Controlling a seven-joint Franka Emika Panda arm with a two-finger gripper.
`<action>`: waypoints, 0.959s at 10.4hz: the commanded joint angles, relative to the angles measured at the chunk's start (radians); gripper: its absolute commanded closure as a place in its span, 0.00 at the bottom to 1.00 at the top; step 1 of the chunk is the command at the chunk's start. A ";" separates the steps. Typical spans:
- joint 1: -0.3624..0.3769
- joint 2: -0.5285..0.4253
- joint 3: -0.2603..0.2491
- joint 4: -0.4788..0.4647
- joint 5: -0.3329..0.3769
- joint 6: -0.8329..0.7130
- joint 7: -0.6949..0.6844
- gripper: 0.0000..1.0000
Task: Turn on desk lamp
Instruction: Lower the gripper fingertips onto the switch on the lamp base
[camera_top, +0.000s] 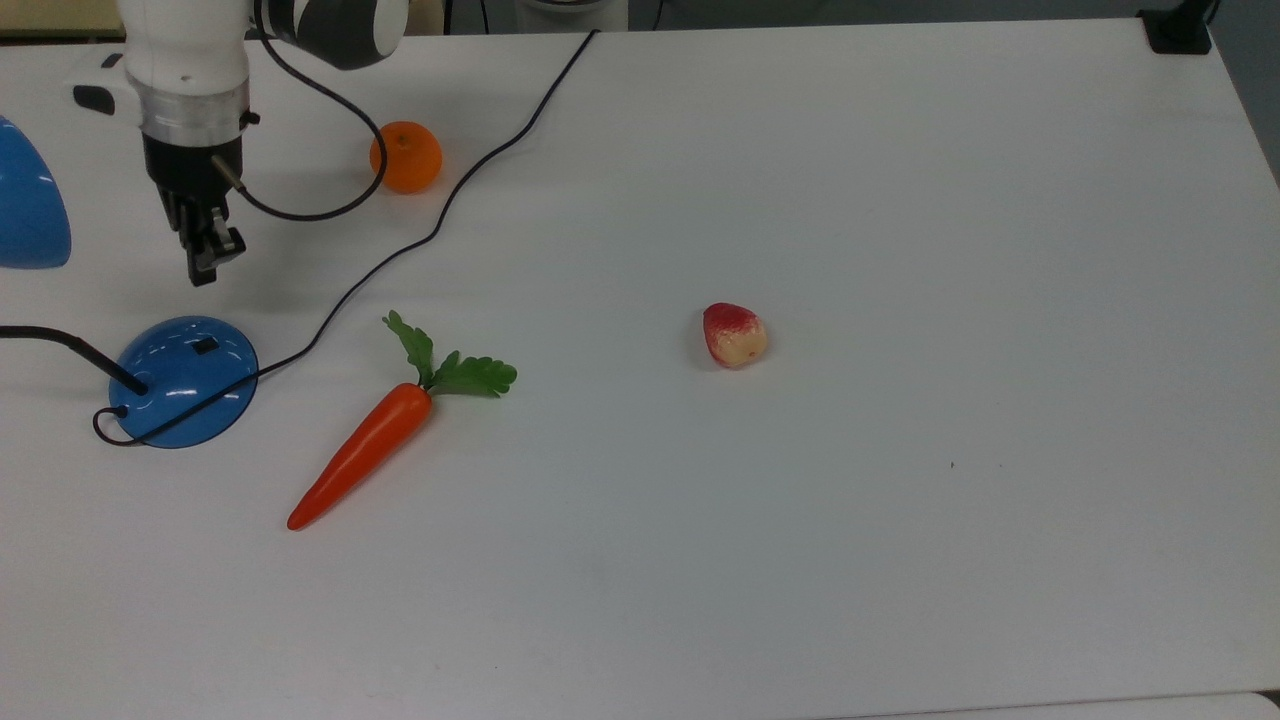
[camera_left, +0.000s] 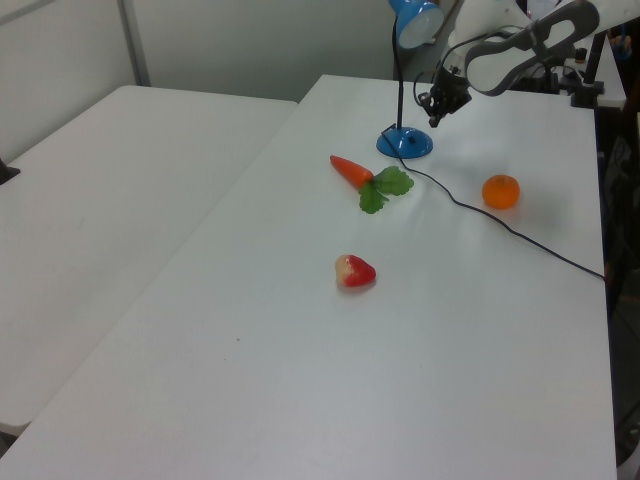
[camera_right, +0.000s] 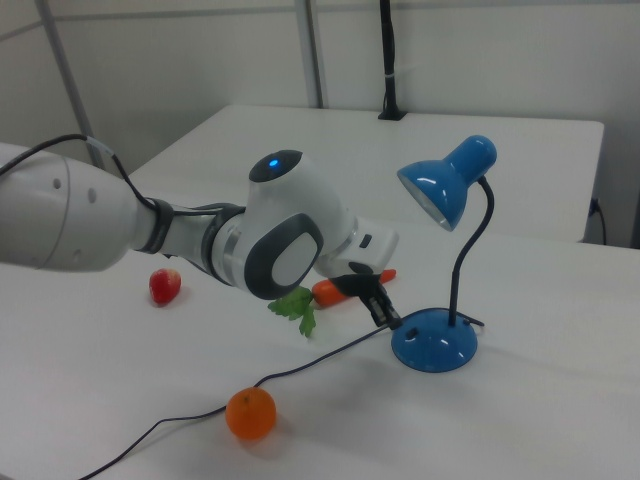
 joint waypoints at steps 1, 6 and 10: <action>0.005 0.075 -0.008 0.087 -0.024 0.014 0.034 1.00; 0.008 0.136 -0.008 0.124 -0.022 0.061 0.035 1.00; 0.010 0.165 -0.008 0.139 -0.025 0.063 0.060 1.00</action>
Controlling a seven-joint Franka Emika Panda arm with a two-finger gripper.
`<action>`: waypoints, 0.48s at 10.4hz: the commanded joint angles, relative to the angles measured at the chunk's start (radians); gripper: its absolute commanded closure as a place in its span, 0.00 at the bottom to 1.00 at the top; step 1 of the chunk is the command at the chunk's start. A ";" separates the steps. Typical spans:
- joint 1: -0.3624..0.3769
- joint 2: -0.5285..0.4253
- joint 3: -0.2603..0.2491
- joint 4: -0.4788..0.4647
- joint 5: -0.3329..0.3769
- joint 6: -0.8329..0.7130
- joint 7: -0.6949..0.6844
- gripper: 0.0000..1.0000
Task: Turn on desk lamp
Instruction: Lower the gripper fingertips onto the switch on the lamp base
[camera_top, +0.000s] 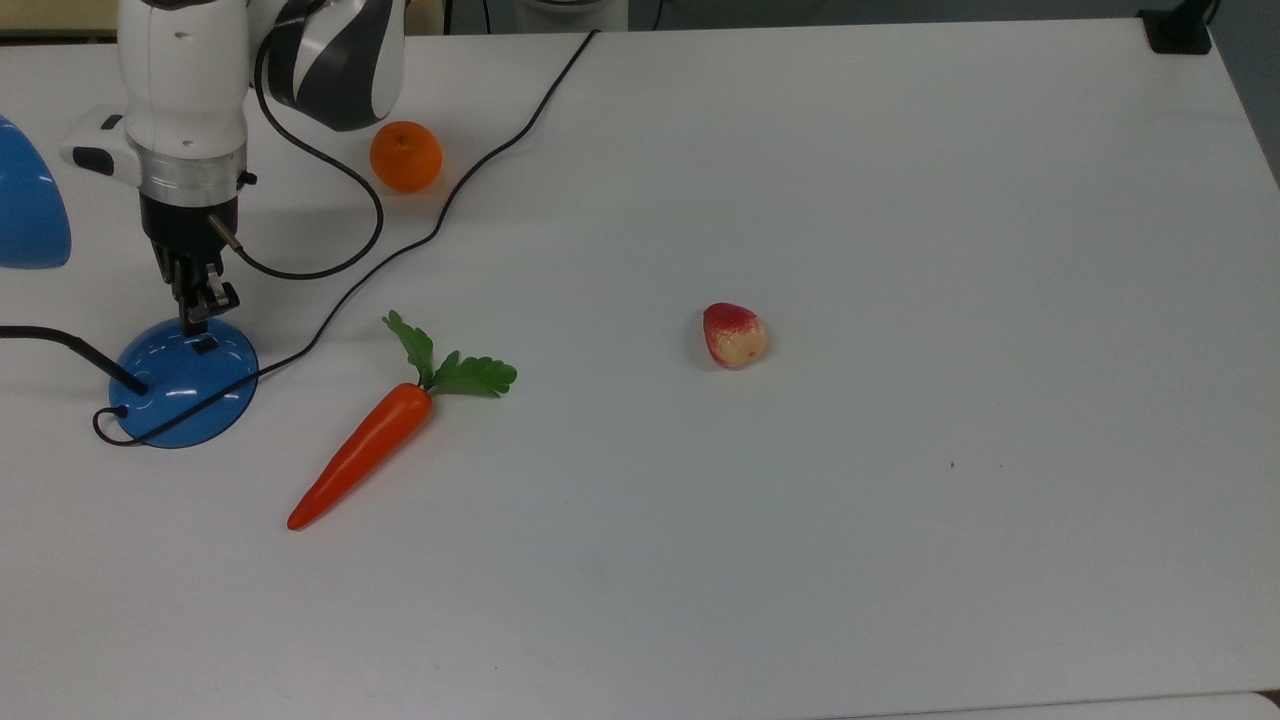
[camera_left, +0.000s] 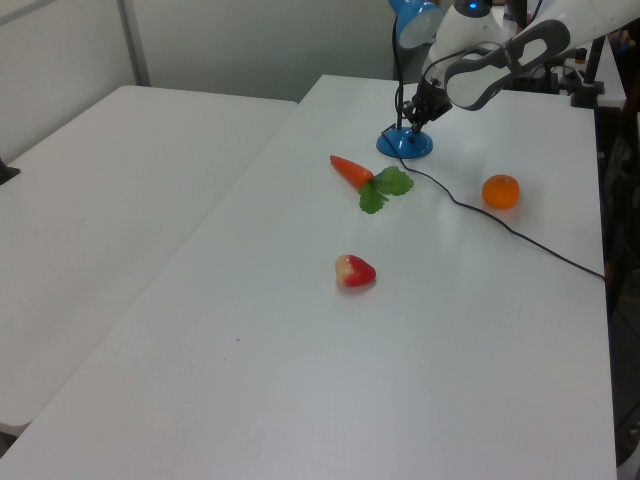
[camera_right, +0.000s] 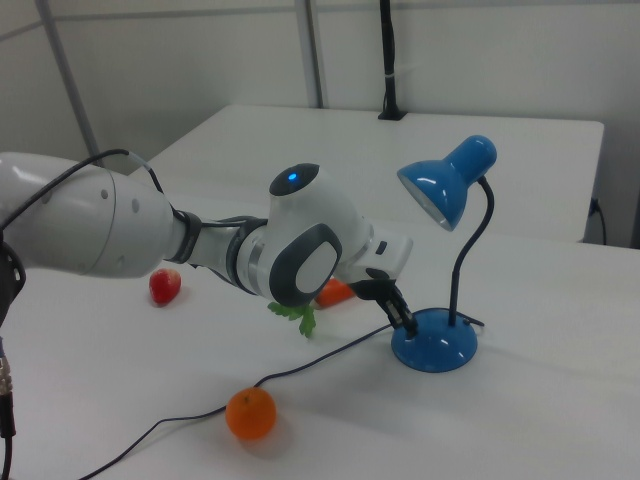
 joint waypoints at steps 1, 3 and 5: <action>0.009 0.031 -0.008 0.022 -0.025 0.014 0.039 1.00; 0.009 0.045 -0.011 0.051 -0.025 0.014 0.039 1.00; 0.009 0.062 -0.017 0.067 -0.025 0.014 0.048 1.00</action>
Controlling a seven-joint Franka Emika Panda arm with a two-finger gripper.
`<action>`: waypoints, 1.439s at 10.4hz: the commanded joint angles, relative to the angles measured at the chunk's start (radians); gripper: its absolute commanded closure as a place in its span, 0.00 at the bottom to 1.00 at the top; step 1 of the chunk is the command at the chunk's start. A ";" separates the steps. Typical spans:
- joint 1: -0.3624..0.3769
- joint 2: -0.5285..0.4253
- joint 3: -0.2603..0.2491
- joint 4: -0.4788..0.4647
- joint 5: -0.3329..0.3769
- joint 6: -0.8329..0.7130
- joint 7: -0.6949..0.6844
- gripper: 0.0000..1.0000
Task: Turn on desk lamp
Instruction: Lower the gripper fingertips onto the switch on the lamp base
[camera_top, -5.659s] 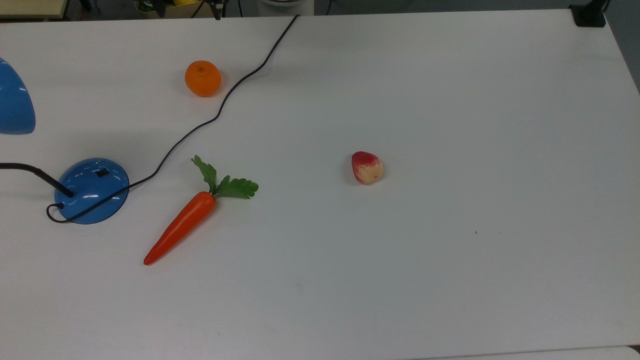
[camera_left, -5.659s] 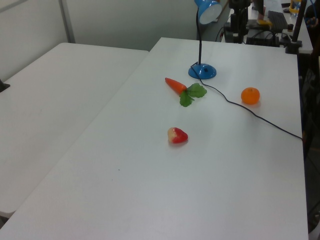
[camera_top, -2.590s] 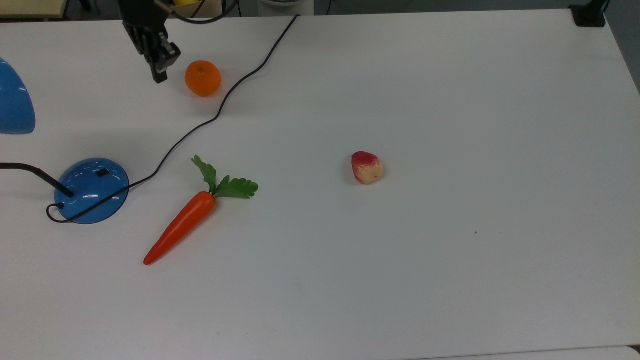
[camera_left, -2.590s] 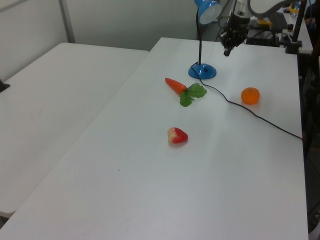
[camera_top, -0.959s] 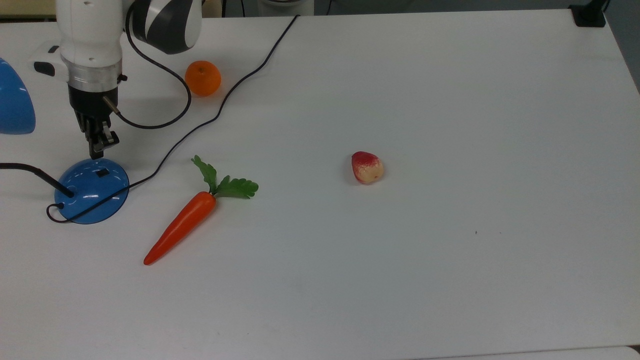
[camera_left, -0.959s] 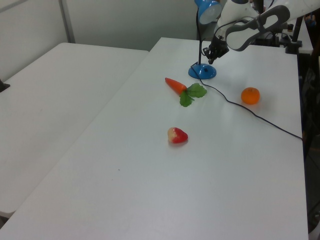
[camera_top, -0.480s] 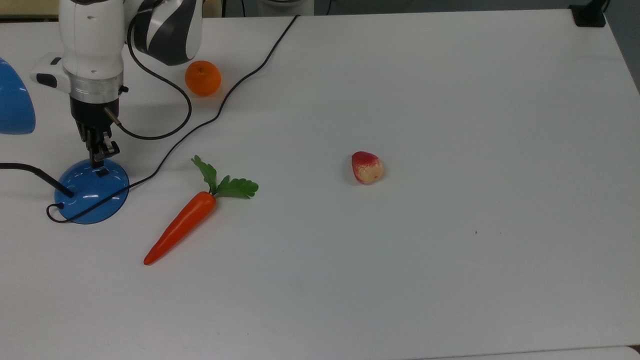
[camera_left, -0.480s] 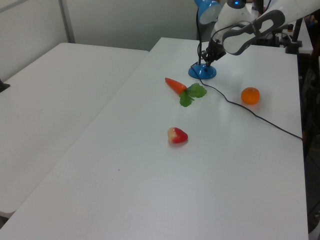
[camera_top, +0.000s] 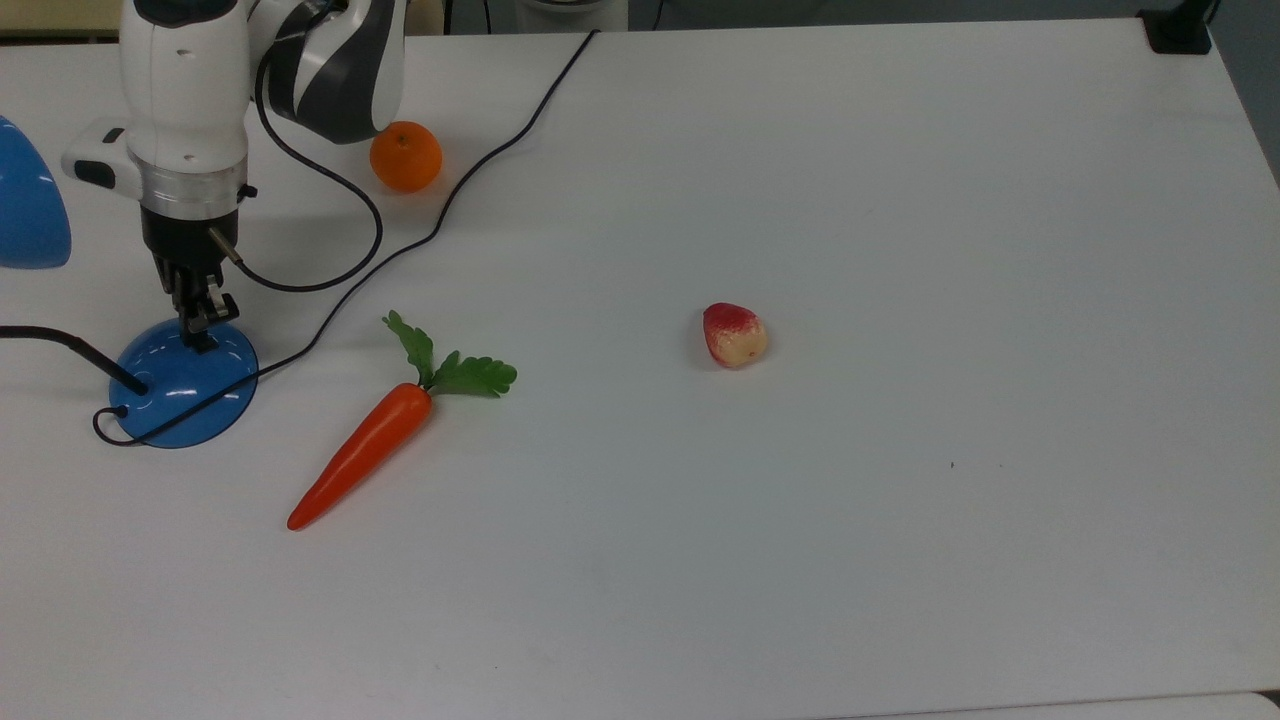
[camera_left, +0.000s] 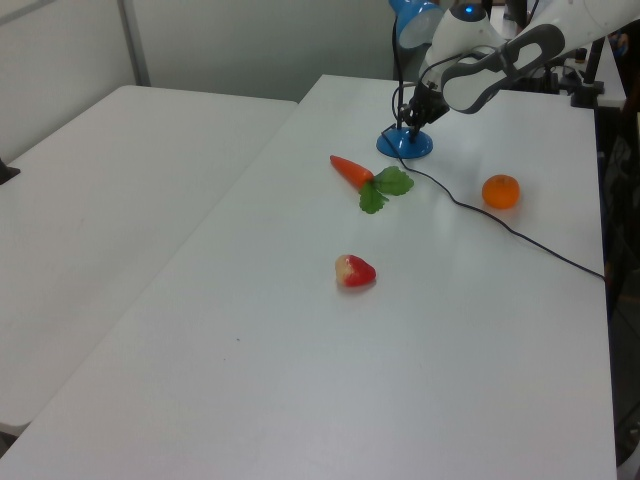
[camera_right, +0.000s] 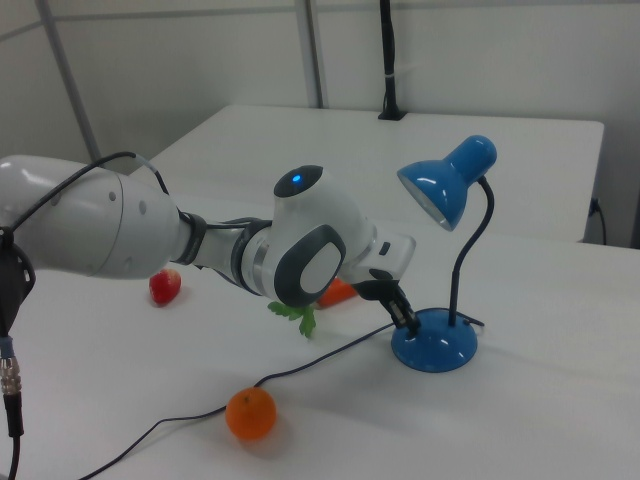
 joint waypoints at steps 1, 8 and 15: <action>0.009 0.039 -0.016 0.046 -0.025 0.014 0.044 1.00; 0.008 0.037 -0.016 0.052 -0.025 0.014 0.045 1.00; 0.009 0.010 -0.016 0.014 -0.030 0.012 0.038 1.00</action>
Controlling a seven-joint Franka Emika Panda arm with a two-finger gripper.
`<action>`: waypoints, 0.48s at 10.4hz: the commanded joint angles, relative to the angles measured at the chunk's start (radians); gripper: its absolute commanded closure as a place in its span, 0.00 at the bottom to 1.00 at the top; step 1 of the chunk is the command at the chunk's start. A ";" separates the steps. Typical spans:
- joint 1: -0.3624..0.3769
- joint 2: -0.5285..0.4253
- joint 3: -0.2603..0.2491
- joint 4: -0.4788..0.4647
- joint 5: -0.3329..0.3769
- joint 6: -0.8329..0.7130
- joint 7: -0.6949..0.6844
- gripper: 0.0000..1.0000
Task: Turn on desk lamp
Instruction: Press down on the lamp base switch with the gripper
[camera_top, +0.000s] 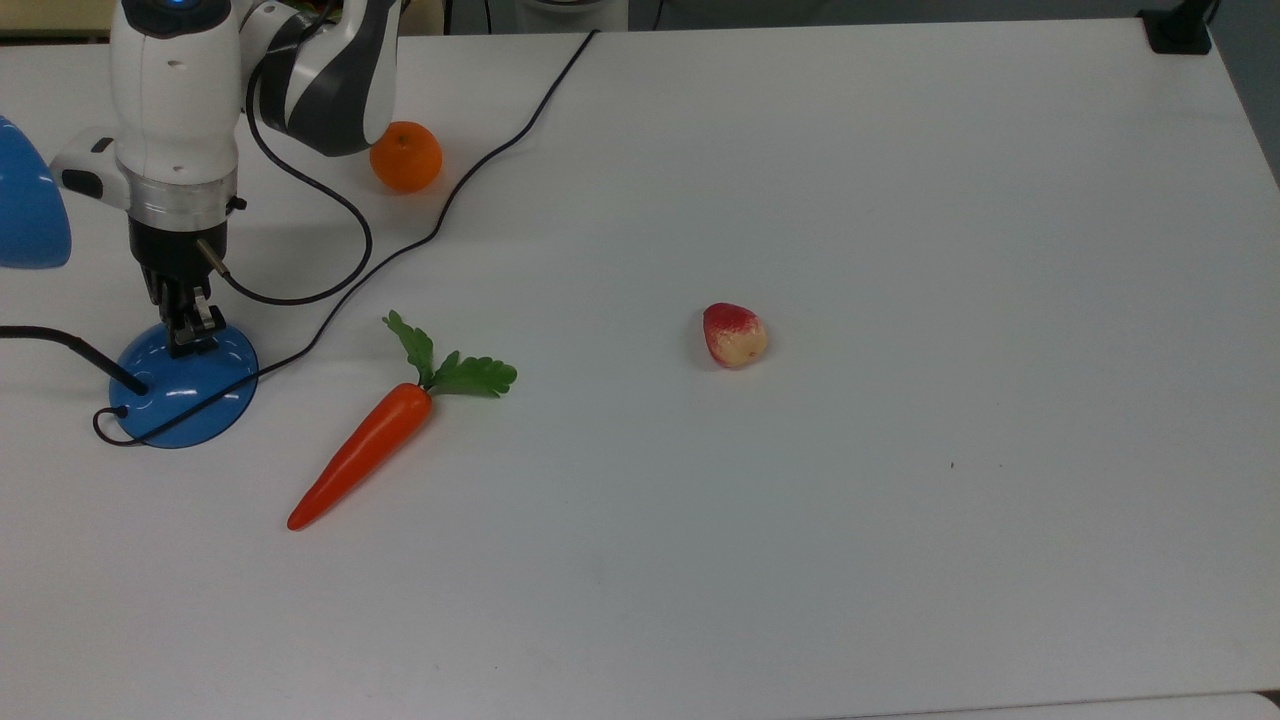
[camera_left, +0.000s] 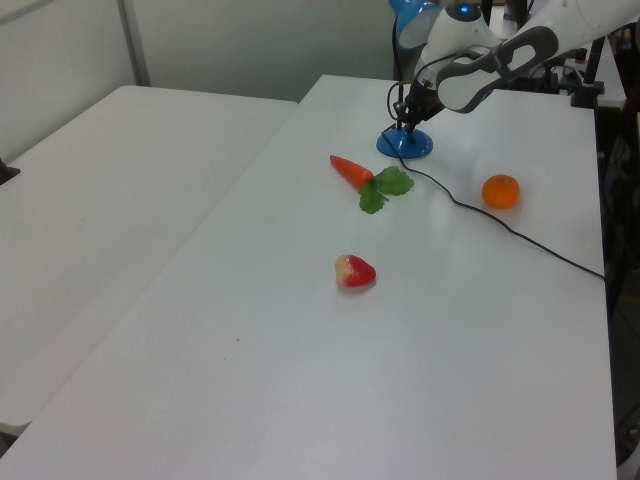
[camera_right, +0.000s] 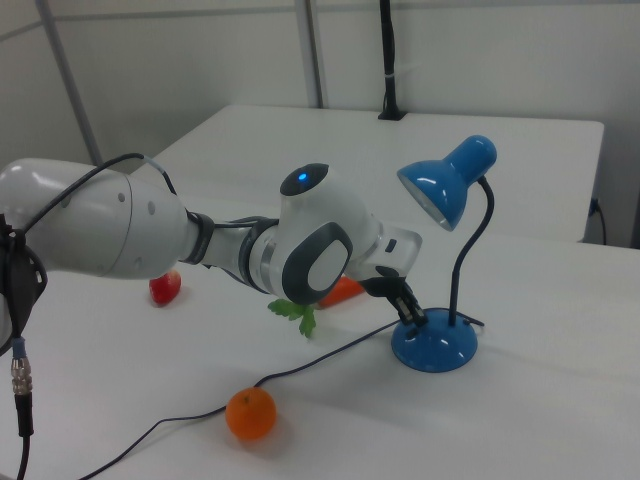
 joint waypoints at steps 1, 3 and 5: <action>0.012 -0.031 -0.011 -0.040 -0.033 0.010 0.023 1.00; 0.014 -0.040 -0.011 -0.059 -0.036 0.009 0.020 1.00; 0.015 -0.046 -0.011 -0.064 -0.039 0.006 0.020 1.00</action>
